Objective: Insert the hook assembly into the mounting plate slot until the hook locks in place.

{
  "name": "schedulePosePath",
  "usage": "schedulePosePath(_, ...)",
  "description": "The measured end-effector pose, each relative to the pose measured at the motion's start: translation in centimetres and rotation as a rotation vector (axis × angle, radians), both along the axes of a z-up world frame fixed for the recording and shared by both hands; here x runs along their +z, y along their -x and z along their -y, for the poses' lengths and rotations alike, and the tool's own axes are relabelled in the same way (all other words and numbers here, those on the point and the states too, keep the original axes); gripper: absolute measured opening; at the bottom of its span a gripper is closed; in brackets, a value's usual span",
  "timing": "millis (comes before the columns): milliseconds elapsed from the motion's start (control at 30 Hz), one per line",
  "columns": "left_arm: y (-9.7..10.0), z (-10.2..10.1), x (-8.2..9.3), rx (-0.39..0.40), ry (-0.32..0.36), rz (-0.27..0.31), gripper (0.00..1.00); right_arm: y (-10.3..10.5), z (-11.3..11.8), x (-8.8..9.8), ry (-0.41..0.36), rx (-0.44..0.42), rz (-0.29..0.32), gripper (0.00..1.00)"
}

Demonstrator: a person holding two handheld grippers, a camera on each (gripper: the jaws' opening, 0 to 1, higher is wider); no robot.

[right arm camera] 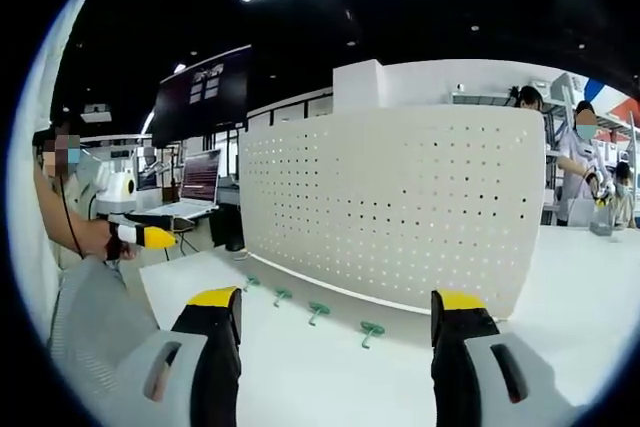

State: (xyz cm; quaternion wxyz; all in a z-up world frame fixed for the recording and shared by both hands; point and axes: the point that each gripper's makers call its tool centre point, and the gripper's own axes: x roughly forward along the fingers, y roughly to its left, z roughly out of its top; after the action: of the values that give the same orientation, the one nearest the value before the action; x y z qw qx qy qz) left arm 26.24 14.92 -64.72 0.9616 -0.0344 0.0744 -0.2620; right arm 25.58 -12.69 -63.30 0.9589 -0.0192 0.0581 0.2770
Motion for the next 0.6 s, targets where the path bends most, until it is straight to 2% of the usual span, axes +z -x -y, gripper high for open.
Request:
schedulePosePath(367, -0.08, -0.24, -0.12, 0.009, -0.007, -0.002, 0.91, -0.06, 0.17, -0.04, -0.016, -0.006, -0.011, 0.75)
schedulePosePath(500, 0.02, 0.05, -0.23, -0.001, -0.022, -0.006, 0.90, 0.14, 0.09, -0.09, 0.010, -0.006, -0.017, 0.68)
schedulePosePath(600, 0.05, 0.17, -0.19, -0.007, -0.028, -0.004, 0.90, 0.15, -0.13, 0.20, 0.014, 0.002, 0.000, 0.69)
